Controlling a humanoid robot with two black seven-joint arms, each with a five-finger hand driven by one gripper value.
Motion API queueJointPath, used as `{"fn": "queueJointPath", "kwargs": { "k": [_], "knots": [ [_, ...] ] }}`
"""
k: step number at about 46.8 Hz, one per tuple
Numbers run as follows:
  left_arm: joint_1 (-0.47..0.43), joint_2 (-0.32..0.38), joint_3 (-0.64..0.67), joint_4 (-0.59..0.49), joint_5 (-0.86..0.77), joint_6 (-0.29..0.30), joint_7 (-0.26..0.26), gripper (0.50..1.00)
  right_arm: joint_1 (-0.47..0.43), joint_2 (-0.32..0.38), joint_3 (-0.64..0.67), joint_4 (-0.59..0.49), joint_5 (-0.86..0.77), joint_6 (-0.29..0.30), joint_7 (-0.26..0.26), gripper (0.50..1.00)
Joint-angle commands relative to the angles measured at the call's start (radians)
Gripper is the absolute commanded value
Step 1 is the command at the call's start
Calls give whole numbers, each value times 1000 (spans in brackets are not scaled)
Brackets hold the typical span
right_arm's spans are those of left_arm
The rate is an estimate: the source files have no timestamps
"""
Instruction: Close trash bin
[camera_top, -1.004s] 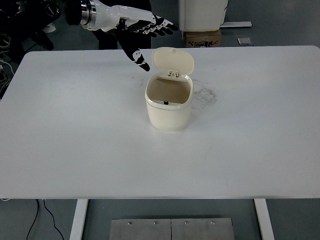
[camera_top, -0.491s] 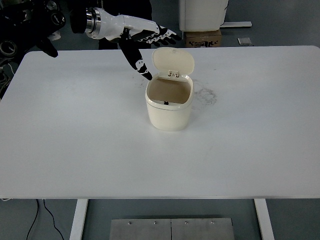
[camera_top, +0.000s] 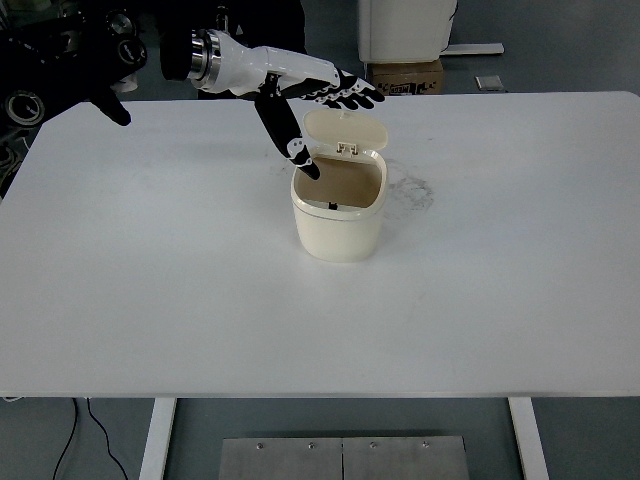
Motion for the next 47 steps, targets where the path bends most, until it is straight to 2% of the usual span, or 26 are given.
{"fn": "queueJointPath", "kwargs": {
  "k": [1,47],
  "knots": [
    [-1,-1,1,-8,0,0,1,1000,0,0,0,0,0,0,0,991],
    [24,1,80,-45,-17,0,44,1000,0,0,0,0,0,0,0,991]
  ]
}}
